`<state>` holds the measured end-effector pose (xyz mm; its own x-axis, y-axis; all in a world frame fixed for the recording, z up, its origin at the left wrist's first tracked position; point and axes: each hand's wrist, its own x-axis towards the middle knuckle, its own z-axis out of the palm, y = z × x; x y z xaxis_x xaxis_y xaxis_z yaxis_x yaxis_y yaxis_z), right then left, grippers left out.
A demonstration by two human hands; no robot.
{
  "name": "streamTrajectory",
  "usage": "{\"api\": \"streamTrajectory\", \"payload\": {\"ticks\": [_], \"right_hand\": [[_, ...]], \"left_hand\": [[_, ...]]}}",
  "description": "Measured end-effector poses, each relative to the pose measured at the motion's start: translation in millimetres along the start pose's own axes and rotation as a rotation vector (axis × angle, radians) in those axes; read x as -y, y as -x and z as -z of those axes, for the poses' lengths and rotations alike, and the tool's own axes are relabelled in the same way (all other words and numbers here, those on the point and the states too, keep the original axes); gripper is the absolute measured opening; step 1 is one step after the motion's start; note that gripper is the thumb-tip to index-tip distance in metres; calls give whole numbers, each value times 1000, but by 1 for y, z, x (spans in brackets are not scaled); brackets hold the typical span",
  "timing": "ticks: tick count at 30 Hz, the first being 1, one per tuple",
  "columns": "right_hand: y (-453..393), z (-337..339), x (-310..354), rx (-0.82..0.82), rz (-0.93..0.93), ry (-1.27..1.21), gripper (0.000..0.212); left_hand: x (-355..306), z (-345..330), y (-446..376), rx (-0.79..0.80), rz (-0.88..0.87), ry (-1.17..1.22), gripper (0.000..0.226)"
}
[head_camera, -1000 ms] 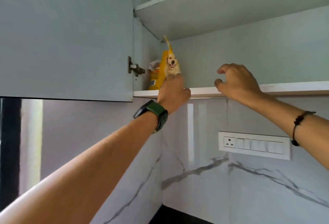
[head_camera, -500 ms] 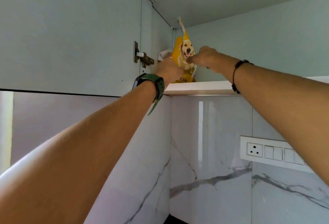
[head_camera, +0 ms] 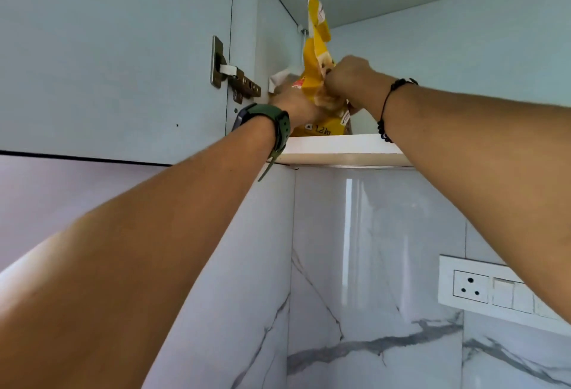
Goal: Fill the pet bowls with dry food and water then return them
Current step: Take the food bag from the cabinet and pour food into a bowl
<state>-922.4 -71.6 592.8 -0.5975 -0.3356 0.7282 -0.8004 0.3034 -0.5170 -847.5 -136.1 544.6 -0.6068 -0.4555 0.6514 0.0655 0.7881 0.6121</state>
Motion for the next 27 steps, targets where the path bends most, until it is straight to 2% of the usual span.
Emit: {"api": "streamTrajectory", "payload": {"ticks": [5, 10, 12, 14, 16, 18, 20, 23, 26, 27], "right_hand": [[14, 13, 6, -140, -40, -58, 31], [37, 50, -1, -180, -98, -266, 29], [48, 68, -4, -149, -111, -337, 30], [62, 86, -9, 4, -105, -369, 32], [73, 104, -16, 210, -159, -337, 47], [74, 116, -25, 296, -265, -278, 68], [70, 114, -33, 327, -356, -150, 75], [69, 91, -38, 370, -384, 16, 61], [55, 68, -52, 386, -297, -117, 40], [54, 64, -53, 392, -280, -174, 37]], "left_hand": [[0, 15, 6, 46, 50, 142, 56], [-19, 31, 31, 169, 177, 252, 55], [-25, 33, 41, 185, 204, 307, 47], [-32, 33, 50, 191, 190, 331, 43], [-34, 34, 59, 193, 181, 331, 55], [-34, 34, 62, 179, 170, 331, 97], [-26, 31, 51, 148, 192, 353, 137], [-16, 27, 39, 136, 227, 416, 144], [-13, 26, 48, 96, 195, 469, 139], [-13, 27, 55, 72, 171, 496, 130]]}}
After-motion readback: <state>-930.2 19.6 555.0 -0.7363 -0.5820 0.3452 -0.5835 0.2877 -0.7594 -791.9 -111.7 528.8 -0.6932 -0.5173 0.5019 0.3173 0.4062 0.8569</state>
